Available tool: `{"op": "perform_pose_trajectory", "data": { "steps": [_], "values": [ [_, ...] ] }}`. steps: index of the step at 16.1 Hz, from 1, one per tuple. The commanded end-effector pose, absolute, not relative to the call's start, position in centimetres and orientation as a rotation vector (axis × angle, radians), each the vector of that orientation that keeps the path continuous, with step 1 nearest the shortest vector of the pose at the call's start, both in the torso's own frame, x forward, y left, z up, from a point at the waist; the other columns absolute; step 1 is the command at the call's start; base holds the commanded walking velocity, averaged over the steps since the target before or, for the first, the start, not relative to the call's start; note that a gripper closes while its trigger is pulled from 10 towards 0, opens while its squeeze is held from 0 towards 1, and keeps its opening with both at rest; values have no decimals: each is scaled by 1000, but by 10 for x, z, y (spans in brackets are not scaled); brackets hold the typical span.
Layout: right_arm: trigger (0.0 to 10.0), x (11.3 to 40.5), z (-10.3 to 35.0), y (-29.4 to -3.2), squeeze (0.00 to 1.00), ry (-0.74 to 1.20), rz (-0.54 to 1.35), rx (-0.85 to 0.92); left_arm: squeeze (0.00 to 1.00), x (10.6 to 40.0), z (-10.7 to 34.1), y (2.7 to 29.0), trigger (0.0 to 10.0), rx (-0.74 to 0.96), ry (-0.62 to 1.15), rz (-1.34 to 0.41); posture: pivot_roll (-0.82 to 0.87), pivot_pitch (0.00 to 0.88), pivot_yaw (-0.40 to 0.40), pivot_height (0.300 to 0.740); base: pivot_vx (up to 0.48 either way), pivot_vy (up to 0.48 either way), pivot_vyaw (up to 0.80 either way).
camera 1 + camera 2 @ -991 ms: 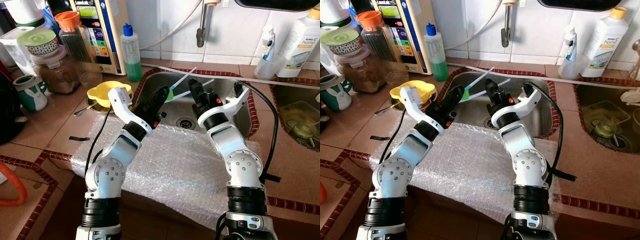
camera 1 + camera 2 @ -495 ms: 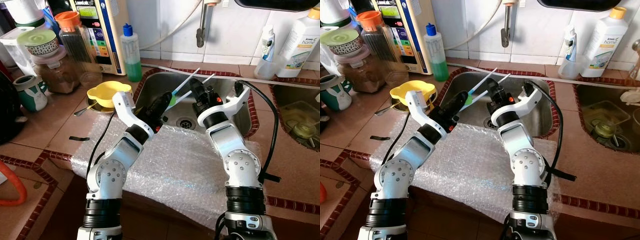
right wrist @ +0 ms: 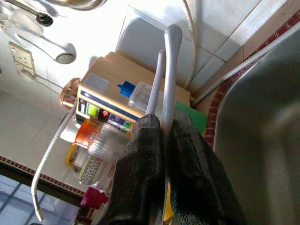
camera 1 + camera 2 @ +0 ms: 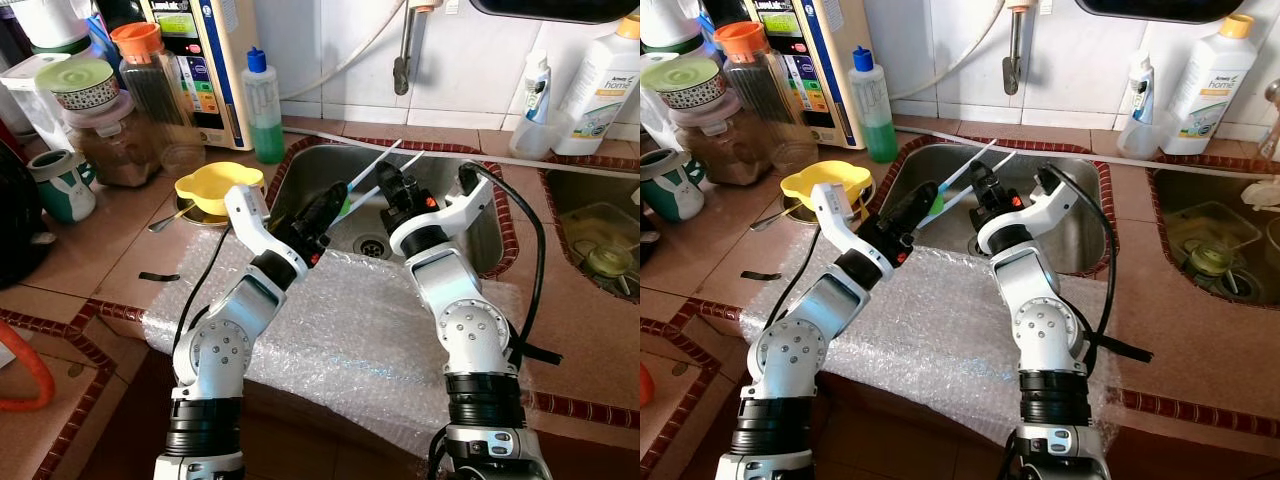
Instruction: Kitchen organization
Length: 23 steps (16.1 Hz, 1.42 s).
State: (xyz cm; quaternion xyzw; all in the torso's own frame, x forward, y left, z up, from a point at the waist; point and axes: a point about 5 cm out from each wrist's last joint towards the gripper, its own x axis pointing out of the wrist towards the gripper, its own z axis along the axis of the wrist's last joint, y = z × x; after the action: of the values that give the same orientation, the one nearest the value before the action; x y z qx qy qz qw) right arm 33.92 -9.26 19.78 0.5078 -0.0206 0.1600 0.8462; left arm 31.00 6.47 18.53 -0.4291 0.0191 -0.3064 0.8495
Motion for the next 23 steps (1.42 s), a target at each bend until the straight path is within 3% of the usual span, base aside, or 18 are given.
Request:
{"op": "perform_pose_trajectory", "data": {
  "steps": [1,5,11,14,15,16,17,18,19,20,23],
  "values": [
    [0,343,201,-80,0,-39,299,1107,1000,308,195,69,10000,-904,-12,-661,-9,44,76,740,0,0,0],
    [0,348,197,-91,0,-52,211,1082,1000,309,188,74,10000,-876,27,-627,-8,44,80,740,0,0,0],
    [0,368,200,-123,0,-110,95,1006,1000,315,155,95,10000,-700,96,-408,6,44,78,740,0,0,0],
    [0,378,196,-136,0,-132,45,824,1000,313,153,96,10000,-650,103,-415,19,43,77,740,0,0,0],
    [2314,382,194,-139,0,-147,34,647,1000,310,151,95,10000,-616,112,-431,26,43,79,740,0,0,0],
    [6471,386,194,-141,0,-167,41,433,1000,307,150,93,10000,-579,117,-451,38,43,80,740,0,0,0],
    [9294,389,195,-141,0,-184,61,291,1000,304,149,92,10000,-561,117,-461,47,42,79,740,0,0,0],
    [10000,391,196,-140,0,-197,82,192,1000,302,149,91,10000,-543,116,-471,55,42,77,740,0,0,0],
    [10000,393,195,-139,0,-203,100,97,1000,299,148,92,10000,-507,113,-484,64,39,75,740,0,0,0],
    [10000,395,192,-141,0,-196,119,-25,0,293,147,93,10000,-477,108,-506,70,38,72,740,0,0,0],
    [10000,398,182,-149,0,-150,125,-166,0,283,139,101,10000,-425,140,-512,83,38,68,740,0,0,0]
  ]
}}
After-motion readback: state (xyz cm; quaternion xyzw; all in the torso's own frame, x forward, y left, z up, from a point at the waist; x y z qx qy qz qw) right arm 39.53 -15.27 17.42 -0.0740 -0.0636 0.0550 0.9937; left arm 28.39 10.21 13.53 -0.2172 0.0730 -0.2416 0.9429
